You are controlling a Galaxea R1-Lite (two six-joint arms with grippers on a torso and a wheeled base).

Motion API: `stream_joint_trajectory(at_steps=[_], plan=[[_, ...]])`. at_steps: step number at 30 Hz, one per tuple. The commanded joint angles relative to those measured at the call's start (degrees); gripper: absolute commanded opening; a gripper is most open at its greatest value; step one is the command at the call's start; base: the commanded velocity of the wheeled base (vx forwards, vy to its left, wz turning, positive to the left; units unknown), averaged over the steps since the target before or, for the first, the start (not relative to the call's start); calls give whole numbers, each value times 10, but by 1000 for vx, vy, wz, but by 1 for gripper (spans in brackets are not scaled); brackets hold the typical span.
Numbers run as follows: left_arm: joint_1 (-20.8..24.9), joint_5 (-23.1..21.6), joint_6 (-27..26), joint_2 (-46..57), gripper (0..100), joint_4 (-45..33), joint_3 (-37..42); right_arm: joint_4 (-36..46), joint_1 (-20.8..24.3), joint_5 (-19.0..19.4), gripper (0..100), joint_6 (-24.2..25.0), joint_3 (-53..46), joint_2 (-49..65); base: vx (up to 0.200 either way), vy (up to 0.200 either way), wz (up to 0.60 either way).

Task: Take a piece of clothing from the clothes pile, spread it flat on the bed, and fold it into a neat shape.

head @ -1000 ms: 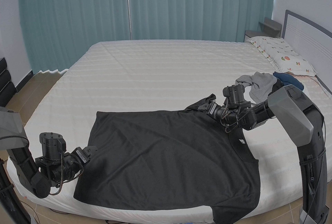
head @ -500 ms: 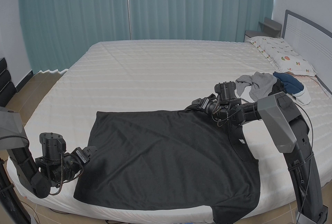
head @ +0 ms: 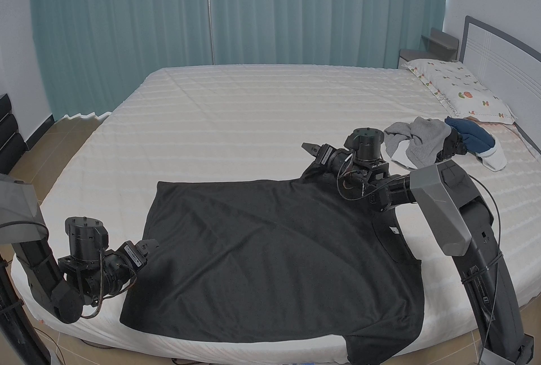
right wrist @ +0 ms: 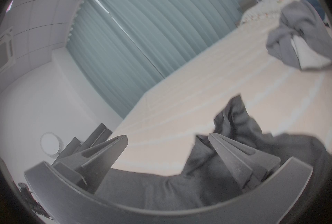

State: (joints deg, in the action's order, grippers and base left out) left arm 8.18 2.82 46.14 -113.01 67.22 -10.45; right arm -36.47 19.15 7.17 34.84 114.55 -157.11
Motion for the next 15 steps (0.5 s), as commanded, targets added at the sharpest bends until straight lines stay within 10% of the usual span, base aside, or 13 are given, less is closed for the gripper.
stream_joint_trajectory(at_steps=[1, 15], plan=[[0, 1, 0, 2, 100, 0, 0, -11, -18, 8, 100, -13, 0, 30, 0, 0, 0], [0, 1, -1, -1, 100, 0, 0, 129, -78, -5, 100, -10, 0, 26, 0, 0, 0]])
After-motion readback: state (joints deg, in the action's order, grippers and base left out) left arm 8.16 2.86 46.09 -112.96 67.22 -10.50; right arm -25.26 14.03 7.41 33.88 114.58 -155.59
